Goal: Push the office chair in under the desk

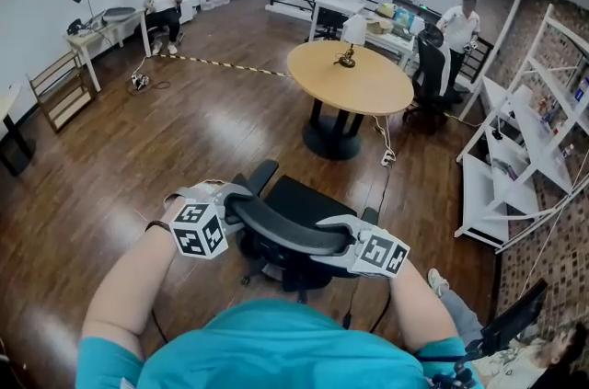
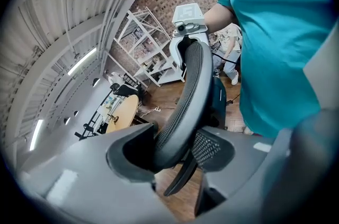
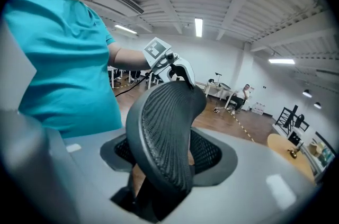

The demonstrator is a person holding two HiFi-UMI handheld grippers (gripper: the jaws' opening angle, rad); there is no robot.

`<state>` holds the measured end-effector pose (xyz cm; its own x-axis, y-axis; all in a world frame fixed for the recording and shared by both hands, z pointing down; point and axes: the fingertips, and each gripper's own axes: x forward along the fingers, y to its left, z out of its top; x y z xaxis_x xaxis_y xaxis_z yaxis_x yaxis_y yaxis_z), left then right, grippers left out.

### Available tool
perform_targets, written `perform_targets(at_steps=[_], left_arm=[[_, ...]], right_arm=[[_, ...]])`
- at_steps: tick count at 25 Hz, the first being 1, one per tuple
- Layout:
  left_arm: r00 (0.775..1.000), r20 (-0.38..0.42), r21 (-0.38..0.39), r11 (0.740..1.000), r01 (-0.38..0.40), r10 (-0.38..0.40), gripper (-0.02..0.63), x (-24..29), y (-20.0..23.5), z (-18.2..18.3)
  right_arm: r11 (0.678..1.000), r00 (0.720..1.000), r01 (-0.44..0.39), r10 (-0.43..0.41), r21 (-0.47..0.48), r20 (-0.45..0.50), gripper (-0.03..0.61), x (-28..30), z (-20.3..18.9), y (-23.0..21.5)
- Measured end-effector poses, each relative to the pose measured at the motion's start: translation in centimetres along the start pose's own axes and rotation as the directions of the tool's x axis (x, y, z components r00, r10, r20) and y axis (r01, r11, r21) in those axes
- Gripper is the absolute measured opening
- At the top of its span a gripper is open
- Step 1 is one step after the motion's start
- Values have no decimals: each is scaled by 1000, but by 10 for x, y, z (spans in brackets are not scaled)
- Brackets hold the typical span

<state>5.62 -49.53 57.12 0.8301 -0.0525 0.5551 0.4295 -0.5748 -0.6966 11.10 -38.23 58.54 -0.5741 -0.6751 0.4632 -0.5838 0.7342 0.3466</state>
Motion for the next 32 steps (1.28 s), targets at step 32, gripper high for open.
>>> perform_targets(at_steps=[32], left_arm=[[936, 288, 68, 979, 190, -202, 184, 229, 202, -91]], right_arm=[[897, 838, 424, -441, -125, -323, 203, 3, -184, -318]])
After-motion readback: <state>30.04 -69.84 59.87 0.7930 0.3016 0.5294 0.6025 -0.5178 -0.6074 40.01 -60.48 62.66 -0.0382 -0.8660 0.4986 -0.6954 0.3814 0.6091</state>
